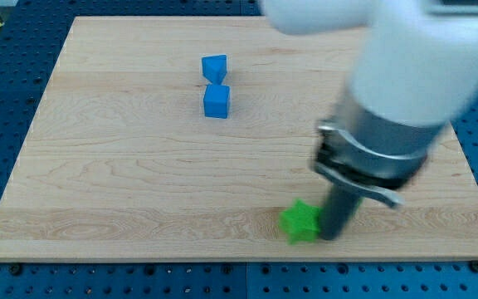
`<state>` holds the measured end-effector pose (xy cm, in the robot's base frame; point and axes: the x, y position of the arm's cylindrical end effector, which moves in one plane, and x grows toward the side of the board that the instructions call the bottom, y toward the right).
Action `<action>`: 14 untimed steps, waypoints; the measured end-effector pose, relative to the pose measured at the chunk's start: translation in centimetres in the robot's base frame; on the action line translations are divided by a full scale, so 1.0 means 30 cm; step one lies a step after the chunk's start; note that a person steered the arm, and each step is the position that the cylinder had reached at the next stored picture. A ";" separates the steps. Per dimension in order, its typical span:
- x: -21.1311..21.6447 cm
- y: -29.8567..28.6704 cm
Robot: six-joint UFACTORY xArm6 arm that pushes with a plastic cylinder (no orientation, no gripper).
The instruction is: Move green circle to the top right of the green star
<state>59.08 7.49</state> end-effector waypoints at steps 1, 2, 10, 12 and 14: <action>-0.093 -0.232; -0.081 -0.252; -0.058 -0.051; -0.037 0.264; -0.186 0.146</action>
<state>53.48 11.88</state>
